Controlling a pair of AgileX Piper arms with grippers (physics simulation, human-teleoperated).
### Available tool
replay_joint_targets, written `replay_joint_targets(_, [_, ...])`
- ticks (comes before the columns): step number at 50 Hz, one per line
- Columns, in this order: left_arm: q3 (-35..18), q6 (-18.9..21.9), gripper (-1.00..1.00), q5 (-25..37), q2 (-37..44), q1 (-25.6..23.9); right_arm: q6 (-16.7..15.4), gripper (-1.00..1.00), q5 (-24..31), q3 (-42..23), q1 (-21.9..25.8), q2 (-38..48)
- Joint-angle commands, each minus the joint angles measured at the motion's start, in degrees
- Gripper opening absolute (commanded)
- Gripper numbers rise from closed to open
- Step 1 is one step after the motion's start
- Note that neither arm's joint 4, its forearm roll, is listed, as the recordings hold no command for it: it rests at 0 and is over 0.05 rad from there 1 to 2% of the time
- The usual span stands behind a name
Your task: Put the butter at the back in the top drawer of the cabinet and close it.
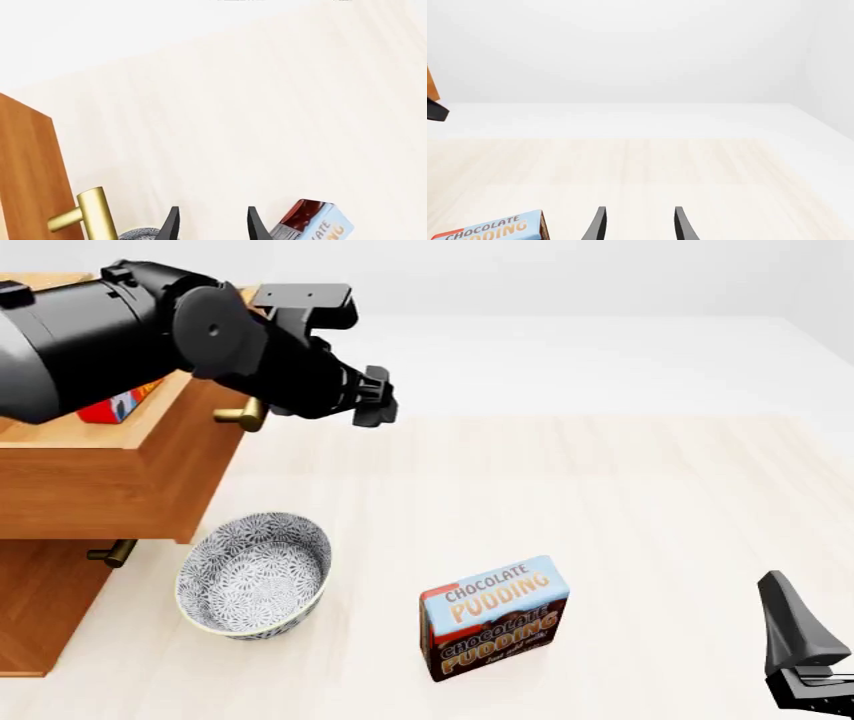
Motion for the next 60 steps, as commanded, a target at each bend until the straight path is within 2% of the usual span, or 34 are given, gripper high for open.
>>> replay_joint_targets(1, [1.6, 0.1, 1.00, -0.4, -0.6, 1.1, 0.0, 1.00, 0.0, 0.0, 0.0, 0.0])
replay_joint_targets(55, [8.6, 0.7, 1.00, -1.4, -6.5, 10.2, 0.0, 1.00, 0.0, 0.0, 0.0, 0.0])
replay_joint_targets(60, [10.1, 0.8, 1.00, -1.5, -8.0, 12.5, 0.0, 1.00, 0.0, 0.0, 0.0, 0.0])
